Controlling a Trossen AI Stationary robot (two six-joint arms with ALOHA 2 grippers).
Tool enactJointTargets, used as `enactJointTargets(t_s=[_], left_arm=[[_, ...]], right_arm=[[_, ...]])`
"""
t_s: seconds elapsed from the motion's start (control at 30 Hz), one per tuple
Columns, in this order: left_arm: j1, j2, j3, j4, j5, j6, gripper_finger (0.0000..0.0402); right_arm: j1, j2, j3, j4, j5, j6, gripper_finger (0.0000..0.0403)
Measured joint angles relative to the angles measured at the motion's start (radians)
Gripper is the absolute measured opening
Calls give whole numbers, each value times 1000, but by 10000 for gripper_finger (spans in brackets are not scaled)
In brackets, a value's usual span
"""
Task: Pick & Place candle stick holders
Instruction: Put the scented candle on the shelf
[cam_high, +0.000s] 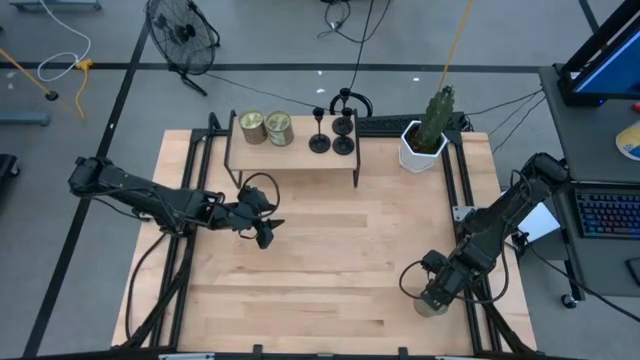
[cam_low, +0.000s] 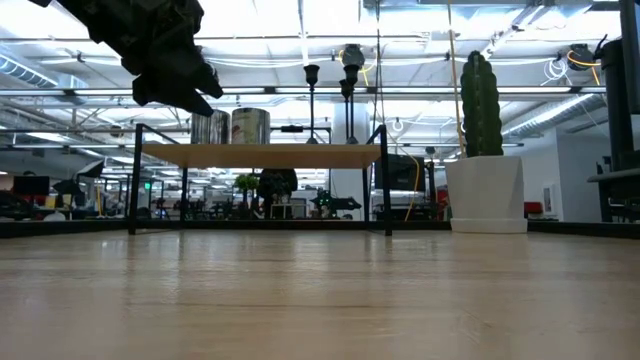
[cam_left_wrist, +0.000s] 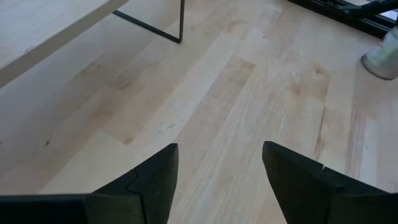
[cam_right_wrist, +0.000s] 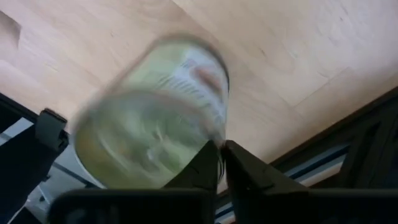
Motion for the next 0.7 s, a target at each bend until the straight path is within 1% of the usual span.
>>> enactJointTargets(t_s=[0.03,0.1,0.5,0.7], left_arm=[[0,0,0,0,0,0,241],[0,0,0,0,0,0,241],[0,0,0,3,10,-8,241],[0,0,0,41,68,-1,241]], right_arm=[[0,0,0,1,0,2,12],[0,0,0,-5,1,2,6],[-5,-13,0,-3,6,13,2],[-51,-58,20,-1,87,-2,1]])
